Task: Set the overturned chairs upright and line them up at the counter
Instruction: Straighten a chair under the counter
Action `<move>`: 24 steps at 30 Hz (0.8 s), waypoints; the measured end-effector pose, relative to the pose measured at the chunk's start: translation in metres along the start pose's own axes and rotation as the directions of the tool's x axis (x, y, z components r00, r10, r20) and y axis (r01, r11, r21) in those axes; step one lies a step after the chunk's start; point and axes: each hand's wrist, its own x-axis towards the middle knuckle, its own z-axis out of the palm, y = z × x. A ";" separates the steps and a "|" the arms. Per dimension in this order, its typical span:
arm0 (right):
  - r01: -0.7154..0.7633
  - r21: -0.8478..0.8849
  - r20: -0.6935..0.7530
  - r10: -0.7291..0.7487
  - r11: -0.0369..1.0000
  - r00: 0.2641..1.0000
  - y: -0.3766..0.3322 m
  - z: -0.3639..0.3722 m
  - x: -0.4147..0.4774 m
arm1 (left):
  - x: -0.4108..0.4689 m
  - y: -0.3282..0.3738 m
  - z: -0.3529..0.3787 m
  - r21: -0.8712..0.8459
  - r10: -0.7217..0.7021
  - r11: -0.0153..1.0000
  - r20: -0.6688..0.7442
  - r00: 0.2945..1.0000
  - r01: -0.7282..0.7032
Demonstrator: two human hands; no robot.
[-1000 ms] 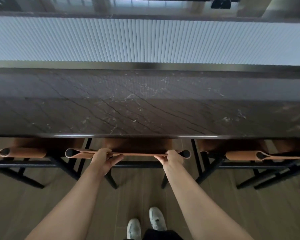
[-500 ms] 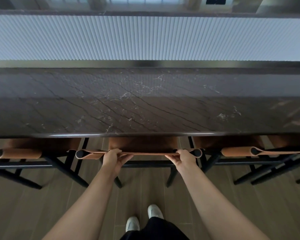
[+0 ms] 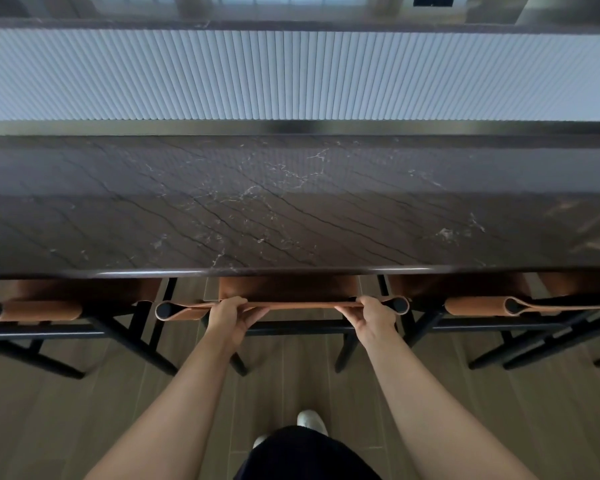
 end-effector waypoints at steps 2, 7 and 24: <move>0.005 -0.016 -0.001 -0.005 1.000 1.000 0.001 -0.001 -0.002 | -0.001 0.001 -0.002 0.015 -0.011 1.000 0.018 1.000 0.011; 0.009 -0.038 0.031 -0.008 0.999 0.999 0.000 -0.004 -0.003 | -0.009 0.004 -0.002 0.029 -0.042 0.999 0.038 0.998 0.041; -0.046 -0.358 0.254 0.144 0.933 0.956 0.028 -0.005 -0.020 | -0.055 0.000 -0.006 -0.010 0.052 0.999 0.024 0.998 -0.052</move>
